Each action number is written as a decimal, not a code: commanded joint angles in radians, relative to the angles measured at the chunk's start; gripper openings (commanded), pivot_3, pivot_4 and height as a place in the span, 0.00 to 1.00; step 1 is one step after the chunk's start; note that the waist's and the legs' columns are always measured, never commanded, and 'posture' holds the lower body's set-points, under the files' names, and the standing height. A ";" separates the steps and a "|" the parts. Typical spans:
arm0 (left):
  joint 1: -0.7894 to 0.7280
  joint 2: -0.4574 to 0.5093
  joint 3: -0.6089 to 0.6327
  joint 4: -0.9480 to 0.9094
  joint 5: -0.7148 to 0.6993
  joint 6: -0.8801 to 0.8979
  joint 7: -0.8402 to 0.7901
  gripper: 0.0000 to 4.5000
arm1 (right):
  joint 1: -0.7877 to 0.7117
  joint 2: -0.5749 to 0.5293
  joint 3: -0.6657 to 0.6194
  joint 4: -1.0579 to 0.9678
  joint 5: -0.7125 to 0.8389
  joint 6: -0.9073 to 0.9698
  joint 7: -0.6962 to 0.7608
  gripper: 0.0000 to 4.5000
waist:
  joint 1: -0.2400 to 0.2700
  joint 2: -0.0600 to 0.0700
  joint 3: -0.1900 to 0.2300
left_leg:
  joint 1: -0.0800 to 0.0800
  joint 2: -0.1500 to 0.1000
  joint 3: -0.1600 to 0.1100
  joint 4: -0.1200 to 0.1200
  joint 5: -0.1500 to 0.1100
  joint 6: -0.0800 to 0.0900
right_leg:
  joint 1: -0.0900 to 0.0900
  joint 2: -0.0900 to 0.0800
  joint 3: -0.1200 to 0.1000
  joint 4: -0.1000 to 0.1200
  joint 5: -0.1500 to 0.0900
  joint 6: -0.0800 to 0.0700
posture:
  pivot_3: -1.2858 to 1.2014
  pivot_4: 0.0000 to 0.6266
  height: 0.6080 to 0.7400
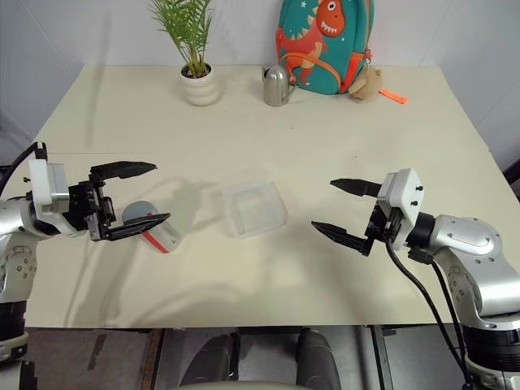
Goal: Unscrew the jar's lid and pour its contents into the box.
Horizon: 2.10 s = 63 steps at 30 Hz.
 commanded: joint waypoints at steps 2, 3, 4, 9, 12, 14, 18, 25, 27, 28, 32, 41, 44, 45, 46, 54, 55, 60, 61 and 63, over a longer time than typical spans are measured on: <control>0.037 0.025 0.070 -0.038 -0.026 0.014 0.009 1.00 | -0.037 0.006 0.021 0.001 0.003 -0.023 0.017 1.00 | -0.001 0.000 0.000 | 0.000 0.000 0.000 0.000 0.000 0.000 | 0.000 0.000 0.000 0.000 0.000 0.000 | 0.52 0.24 1.00; 0.060 0.023 0.093 -0.052 -0.031 0.023 0.026 1.00 | -0.047 0.010 0.030 0.003 0.007 -0.018 0.019 1.00 | -0.001 0.000 0.000 | 0.000 0.001 0.001 0.000 0.000 0.000 | 0.000 0.001 0.001 -0.001 0.000 0.000 | 0.52 0.24 1.00; 0.086 0.021 0.120 -0.066 -0.031 0.026 0.043 1.00 | -0.059 0.015 0.041 0.001 0.014 -0.010 0.020 1.00 | -0.003 0.000 0.000 | 0.000 0.002 0.001 0.000 -0.001 0.000 | 0.000 0.002 0.001 -0.001 0.000 0.000 | 0.52 0.24 1.00; 0.264 -0.018 0.292 -0.172 -0.042 0.044 0.142 1.00 | -0.133 0.037 0.098 0.037 0.018 -0.009 0.051 1.00 | -0.003 0.000 0.000 | 0.000 0.006 0.003 0.000 -0.002 0.000 | -0.002 0.005 0.002 -0.002 0.001 -0.002 | 0.52 0.24 1.00; 0.421 -0.085 0.379 -0.317 -0.056 0.058 0.210 1.00 | -0.185 0.068 0.135 0.087 0.007 -0.029 0.077 1.00 | -0.002 0.000 0.000 | 0.000 0.007 0.004 0.001 -0.003 -0.001 | -0.002 0.007 0.003 -0.003 0.001 -0.002 | 0.52 0.24 1.00; 0.511 -0.139 0.422 -0.403 -0.064 0.057 0.256 1.00 | -0.218 0.101 0.164 0.117 -0.005 -0.045 0.087 1.00 | -0.002 0.000 0.000 | 0.000 0.008 0.005 0.002 -0.005 -0.001 | -0.002 0.007 0.004 -0.003 0.001 -0.002 | 0.52 0.24 1.00; 0.681 -0.261 0.416 -0.591 -0.045 0.058 0.356 1.00 | -0.284 0.160 0.206 0.186 -0.023 -0.083 0.113 1.00 | 0.002 0.000 0.000 | -0.001 0.010 0.005 0.007 -0.007 -0.001 | -0.001 0.010 0.005 -0.003 0.002 -0.004 | 0.52 0.24 1.00; 0.862 -0.574 0.285 -0.650 0.229 -0.079 0.584 1.00 | -0.351 0.213 0.247 0.225 -0.021 -0.103 0.168 1.00 | 0.002 0.000 0.000 | -0.001 0.013 0.008 0.015 -0.011 0.000 | 0.000 0.015 0.008 -0.004 0.002 -0.012 | 0.52 0.24 1.00; 0.888 -0.648 0.207 -0.631 0.323 -0.124 0.640 1.00 | -0.364 0.219 0.258 0.221 -0.018 -0.098 0.181 1.00 | 0.003 0.000 0.000 | -0.001 0.013 0.008 0.016 -0.011 0.000 | 0.000 0.015 0.009 -0.004 0.000 -0.017 | 0.52 0.24 1.00; 0.894 -0.676 0.173 -0.620 0.354 -0.143 0.661 1.00 | -0.371 0.221 0.264 0.217 -0.017 -0.094 0.184 1.00 | 0.002 0.000 0.000 | -0.001 0.014 0.008 0.017 -0.011 0.000 | 0.000 0.016 0.009 -0.004 0.000 -0.019 | 0.52 0.24 1.00; 0.871 -0.733 0.075 -0.562 0.493 -0.197 0.763 1.00 | -0.386 0.235 0.278 0.192 -0.010 -0.072 0.187 1.00 | 0.002 -0.001 0.000 | -0.001 0.014 0.009 0.018 -0.010 0.000 | 0.000 0.016 0.010 -0.005 0.000 -0.021 | 0.52 0.24 1.00; 0.760 -0.761 -0.038 -0.425 0.663 -0.257 0.949 1.00 | -0.363 0.250 0.292 0.085 0.019 0.005 0.147 1.00 | 0.004 -0.001 -0.001 | -0.001 0.015 0.011 0.017 -0.011 0.000 | -0.001 0.017 0.010 -0.005 0.001 -0.020 | 0.52 0.24 1.00; 0.727 -0.754 -0.077 -0.387 0.697 -0.254 0.980 1.00 | -0.364 0.253 0.294 0.064 0.027 0.022 0.132 1.00 | 0.005 -0.001 -0.001 | -0.001 0.015 0.011 0.017 -0.011 0.000 | -0.001 0.017 0.010 -0.005 0.002 -0.019 | 0.52 0.24 1.00; 0.710 -0.755 -0.086 -0.373 0.702 -0.252 0.992 1.00 | -0.365 0.254 0.295 0.056 0.029 0.026 0.127 1.00 | 0.005 -0.001 -0.001 | -0.001 0.015 0.011 0.017 -0.011 0.000 | -0.001 0.017 0.010 -0.005 0.002 -0.019 | 0.52 0.24 1.00; 0.688 -0.754 -0.096 -0.356 0.706 -0.253 1.002 1.00 | -0.369 0.255 0.295 0.046 0.034 0.034 0.122 1.00 | 0.005 -0.001 -0.001 | -0.001 0.015 0.011 0.017 -0.011 0.000 | -0.001 0.017 0.010 -0.005 0.002 -0.019 | 0.52 0.24 1.00; 0.571 -0.740 -0.111 -0.270 0.737 -0.251 1.085 1.00 | -0.375 0.256 0.298 0.005 0.058 0.076 0.098 1.00 | 0.004 -0.001 -0.001 | -0.001 0.016 0.011 0.017 -0.011 0.000 | -0.002 0.017 0.010 -0.004 0.005 -0.013 | 0.52 0.24 1.00; 0.559 -0.737 -0.114 -0.262 0.738 -0.249 1.089 1.00 | -0.373 0.255 0.299 0.004 0.058 0.077 0.098 1.00 | 0.004 -0.001 -0.001 | -0.001 0.016 0.011 0.017 -0.011 0.000 | -0.002 0.017 0.010 -0.004 0.006 -0.011 | 0.52 0.24 1.00; 0.484 -0.722 -0.123 -0.204 0.744 -0.244 1.117 1.00 | -0.372 0.254 0.301 0.004 0.058 0.087 0.098 1.00 | 0.005 -0.001 -0.001 | -0.001 0.016 0.012 0.017 -0.011 0.000 | -0.003 0.017 0.010 -0.004 0.007 -0.009 | 0.52 0.24 1.00; 0.479 -0.721 -0.124 -0.201 0.744 -0.243 1.121 1.00 | -0.372 0.254 0.300 0.005 0.057 0.088 0.098 1.00 | 0.005 -0.001 -0.001 | -0.001 0.016 0.012 0.017 -0.011 0.000 | -0.003 0.017 0.010 -0.004 0.007 -0.008 | 0.52 0.24 1.00; 0.474 -0.720 -0.128 -0.199 0.740 -0.240 1.124 1.00 | -0.373 0.255 0.300 0.008 0.054 0.087 0.096 1.00 | 0.003 -0.001 -0.001 | -0.001 0.016 0.012 0.017 -0.011 0.000 | -0.003 0.017 0.010 -0.004 0.007 -0.008 | 0.52 0.24 1.00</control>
